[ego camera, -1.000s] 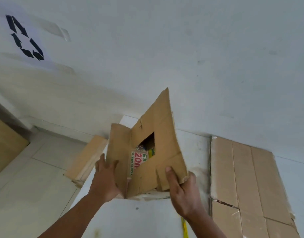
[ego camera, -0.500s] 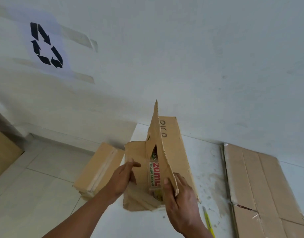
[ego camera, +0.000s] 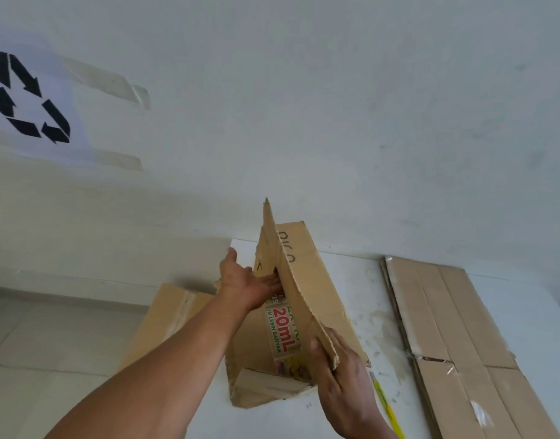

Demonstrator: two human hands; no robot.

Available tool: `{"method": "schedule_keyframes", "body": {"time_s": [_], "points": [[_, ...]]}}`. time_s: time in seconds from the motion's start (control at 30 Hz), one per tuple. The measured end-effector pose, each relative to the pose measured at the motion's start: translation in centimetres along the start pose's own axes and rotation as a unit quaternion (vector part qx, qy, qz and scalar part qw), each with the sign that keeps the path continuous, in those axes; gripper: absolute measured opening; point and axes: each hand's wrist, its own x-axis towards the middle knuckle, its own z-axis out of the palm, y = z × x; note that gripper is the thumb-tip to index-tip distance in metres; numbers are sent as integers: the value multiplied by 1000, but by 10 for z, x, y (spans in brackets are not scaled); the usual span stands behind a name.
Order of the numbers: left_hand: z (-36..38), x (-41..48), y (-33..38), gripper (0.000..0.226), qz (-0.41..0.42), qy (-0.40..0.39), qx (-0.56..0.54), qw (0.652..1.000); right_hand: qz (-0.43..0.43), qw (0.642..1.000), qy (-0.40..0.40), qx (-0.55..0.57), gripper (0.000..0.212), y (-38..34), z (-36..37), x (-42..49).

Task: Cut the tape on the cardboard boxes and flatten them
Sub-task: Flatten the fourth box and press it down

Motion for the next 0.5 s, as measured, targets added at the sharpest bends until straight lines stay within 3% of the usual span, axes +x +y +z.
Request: {"method": "schedule_keyframes", "body": {"time_s": [0.13,0.23,0.33,0.37,0.4,0.47,0.5], "points": [[3,-2,13,43,132,71,77,986,-66,990,-51,-112,54,8,5,0],[-6,-7,35,61,230,21,200,952,-91,963,-111,-228,83,7,10,-2],[-15,2,56,93,236,-10,327,915,-65,929,-202,-302,109,1,10,-1],[-13,-2,55,94,280,20,415,866,-61,924,-215,-311,109,0,9,1],[-12,-6,52,92,336,67,536,772,-61,922,-220,-314,106,-1,8,3],[-8,-18,33,88,467,139,683,544,-69,919,-224,-316,99,0,7,5],[-5,-27,17,84,511,107,701,486,-78,920,-225,-312,95,3,5,5]]}}
